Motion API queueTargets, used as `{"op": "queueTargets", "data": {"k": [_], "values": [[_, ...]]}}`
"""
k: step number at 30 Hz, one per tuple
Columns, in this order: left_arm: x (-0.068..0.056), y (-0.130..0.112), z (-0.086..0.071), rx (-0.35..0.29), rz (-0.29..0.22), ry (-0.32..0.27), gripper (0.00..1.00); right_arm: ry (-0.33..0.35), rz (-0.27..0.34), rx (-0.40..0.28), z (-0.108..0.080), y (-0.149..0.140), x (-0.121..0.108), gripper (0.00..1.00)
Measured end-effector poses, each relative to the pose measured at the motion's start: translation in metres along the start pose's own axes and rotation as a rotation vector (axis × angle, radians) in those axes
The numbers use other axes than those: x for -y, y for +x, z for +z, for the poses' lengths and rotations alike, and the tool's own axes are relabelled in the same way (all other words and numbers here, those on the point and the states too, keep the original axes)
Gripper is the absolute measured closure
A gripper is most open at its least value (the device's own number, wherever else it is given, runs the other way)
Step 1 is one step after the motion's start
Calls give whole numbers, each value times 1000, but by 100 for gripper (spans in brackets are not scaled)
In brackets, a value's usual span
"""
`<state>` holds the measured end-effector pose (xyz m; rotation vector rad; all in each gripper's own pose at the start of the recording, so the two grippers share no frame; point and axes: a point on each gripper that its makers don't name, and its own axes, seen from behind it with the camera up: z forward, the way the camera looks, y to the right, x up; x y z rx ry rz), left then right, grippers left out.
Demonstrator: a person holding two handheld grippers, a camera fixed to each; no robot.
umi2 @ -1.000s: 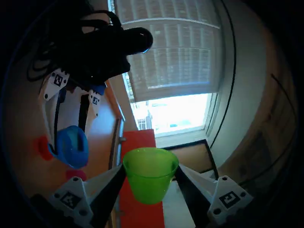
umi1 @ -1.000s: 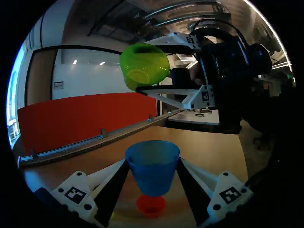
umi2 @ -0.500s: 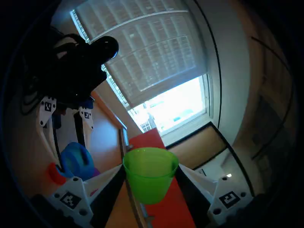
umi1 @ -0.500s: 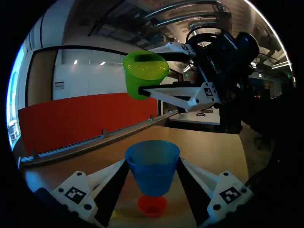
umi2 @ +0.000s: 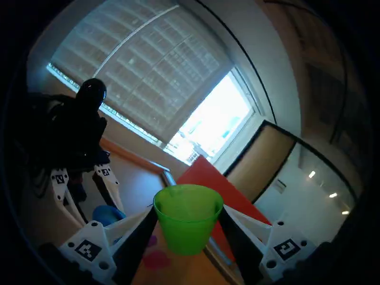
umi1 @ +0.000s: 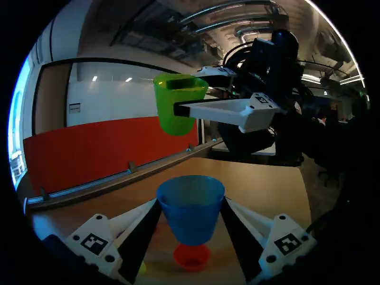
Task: Pour water
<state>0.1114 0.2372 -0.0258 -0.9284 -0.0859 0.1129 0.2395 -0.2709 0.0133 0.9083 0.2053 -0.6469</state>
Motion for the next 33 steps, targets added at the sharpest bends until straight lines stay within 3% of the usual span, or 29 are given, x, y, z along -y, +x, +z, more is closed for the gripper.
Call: {"op": "queueTargets", "data": {"k": [18, 24, 33], "values": [[2, -2, 0, 10, 5, 4, 15, 63, 405, 11, -2, -7, 11, 10], [3, -4, -1, 14, 6, 4, 15, 60, 457, 12, -4, -5, 7, 10], [9, -7, -5, 29, 1, 12, 15, 50, 471, 45, -7, -19, 7, 10]]}}
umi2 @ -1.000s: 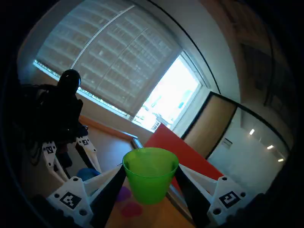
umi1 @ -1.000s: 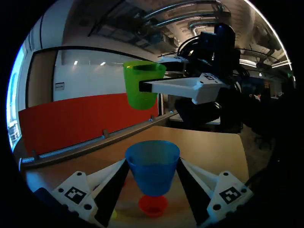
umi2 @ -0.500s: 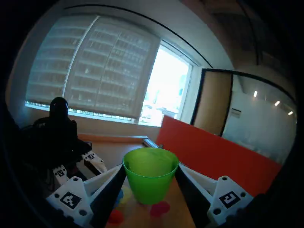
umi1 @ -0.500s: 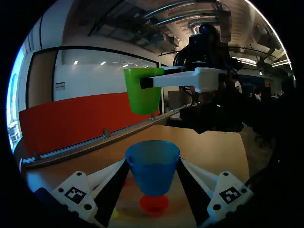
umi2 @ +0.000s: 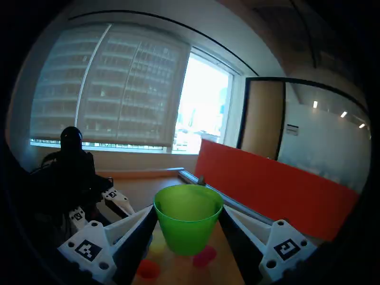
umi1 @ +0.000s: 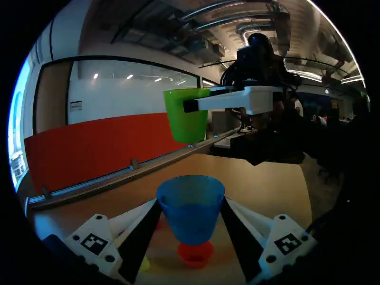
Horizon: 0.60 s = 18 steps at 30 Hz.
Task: Pour water
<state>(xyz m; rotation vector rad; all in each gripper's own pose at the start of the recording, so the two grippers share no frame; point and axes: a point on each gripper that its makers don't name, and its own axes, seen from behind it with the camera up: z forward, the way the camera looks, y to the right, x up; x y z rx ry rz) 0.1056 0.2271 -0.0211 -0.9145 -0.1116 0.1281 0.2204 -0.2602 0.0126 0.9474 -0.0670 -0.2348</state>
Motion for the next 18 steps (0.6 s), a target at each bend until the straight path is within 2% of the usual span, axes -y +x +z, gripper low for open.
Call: {"op": "queueTargets", "data": {"k": [18], "values": [[18, -34, -11, 114, 9, 37, 15, -4, 23, 67, -6, -41, -14, 10]]}}
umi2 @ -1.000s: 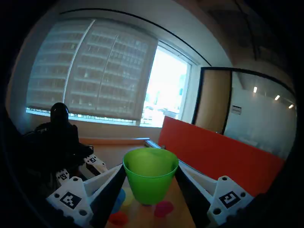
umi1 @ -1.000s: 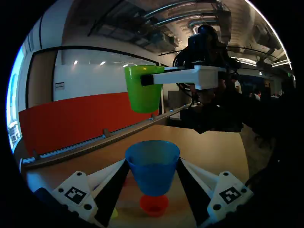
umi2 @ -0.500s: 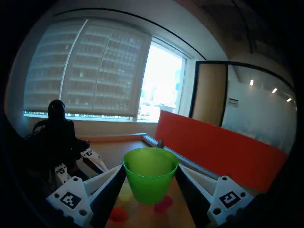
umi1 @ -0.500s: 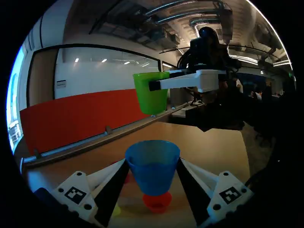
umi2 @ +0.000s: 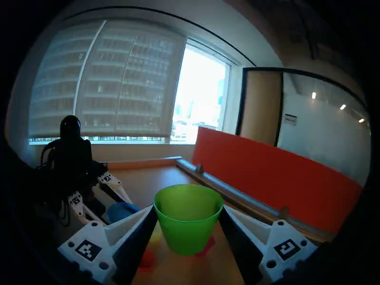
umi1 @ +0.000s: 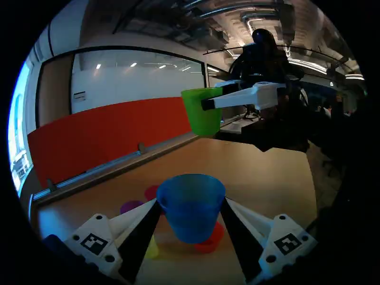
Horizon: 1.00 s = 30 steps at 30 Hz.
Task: Pour water
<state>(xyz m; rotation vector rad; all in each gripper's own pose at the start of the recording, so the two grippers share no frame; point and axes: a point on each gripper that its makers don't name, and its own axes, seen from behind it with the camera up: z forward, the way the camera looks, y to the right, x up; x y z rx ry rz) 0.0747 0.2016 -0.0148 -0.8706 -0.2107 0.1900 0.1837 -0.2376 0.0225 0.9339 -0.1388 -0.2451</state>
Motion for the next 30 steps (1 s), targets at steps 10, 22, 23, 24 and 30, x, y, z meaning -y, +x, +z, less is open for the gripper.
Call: {"op": "queueTargets", "data": {"k": [10, 22, 23, 24, 30], "values": [[7, -28, 0, 92, 15, 13, 15, 14, 18, 34, -1, -22, -6, 11], [7, -62, -3, 194, 4, 7, 15, 31, 21, 97, 1, -55, -14, 10], [6, -65, -3, 203, 1, 4, 15, 30, 19, 104, 1, -58, -15, 10], [6, -69, -2, 213, -1, 2, 15, 31, 18, 111, 2, -61, -15, 10], [5, -89, -2, 263, -5, -4, 15, 46, 26, 145, 6, -78, -17, 10]]}}
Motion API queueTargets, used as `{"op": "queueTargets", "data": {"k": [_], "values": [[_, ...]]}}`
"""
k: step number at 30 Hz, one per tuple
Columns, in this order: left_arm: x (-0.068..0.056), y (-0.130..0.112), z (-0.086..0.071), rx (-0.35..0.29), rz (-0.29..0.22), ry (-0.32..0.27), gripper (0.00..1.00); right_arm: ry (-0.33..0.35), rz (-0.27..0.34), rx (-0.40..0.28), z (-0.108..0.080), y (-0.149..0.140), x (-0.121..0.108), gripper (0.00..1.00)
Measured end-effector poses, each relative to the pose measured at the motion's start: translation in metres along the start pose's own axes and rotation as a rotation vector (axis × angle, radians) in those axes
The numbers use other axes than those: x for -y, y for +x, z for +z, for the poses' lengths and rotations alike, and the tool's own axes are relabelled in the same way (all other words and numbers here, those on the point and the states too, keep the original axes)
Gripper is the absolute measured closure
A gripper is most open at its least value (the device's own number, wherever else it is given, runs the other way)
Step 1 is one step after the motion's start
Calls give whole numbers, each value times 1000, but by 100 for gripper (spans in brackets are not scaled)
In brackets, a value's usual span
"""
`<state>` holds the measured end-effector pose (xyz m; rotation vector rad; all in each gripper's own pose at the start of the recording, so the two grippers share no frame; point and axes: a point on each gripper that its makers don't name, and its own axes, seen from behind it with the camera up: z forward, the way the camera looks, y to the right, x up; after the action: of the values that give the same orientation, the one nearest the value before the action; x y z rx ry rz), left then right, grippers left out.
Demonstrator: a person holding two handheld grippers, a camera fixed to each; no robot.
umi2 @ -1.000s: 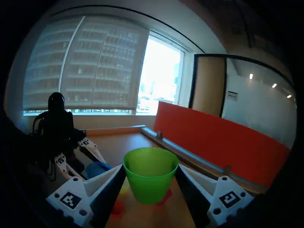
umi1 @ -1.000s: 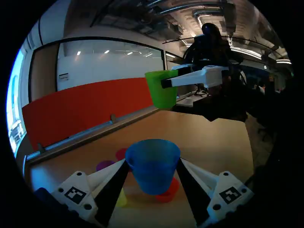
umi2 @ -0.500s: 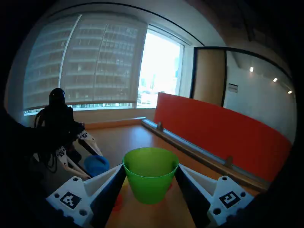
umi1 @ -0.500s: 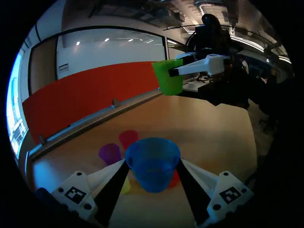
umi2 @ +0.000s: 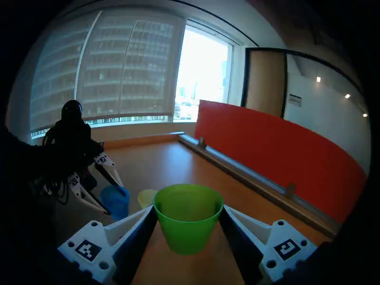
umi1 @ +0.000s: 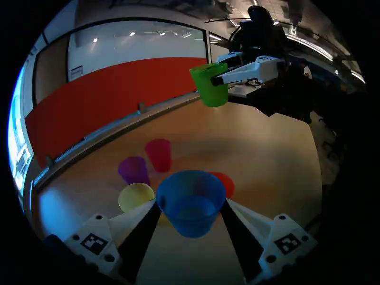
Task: Pour water
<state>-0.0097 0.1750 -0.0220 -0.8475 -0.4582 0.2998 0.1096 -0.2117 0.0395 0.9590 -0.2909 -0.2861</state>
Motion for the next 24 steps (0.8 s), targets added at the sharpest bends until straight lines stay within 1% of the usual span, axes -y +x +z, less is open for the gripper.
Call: {"op": "queueTargets", "data": {"k": [12, 24], "values": [[-3, -32, 11, 78, -4, -26, 15, 15, 14, 53, 14, -28, -7, 10], [1, -51, 24, 117, -22, -39, 15, 30, 21, 88, 27, -45, -9, 10]]}}
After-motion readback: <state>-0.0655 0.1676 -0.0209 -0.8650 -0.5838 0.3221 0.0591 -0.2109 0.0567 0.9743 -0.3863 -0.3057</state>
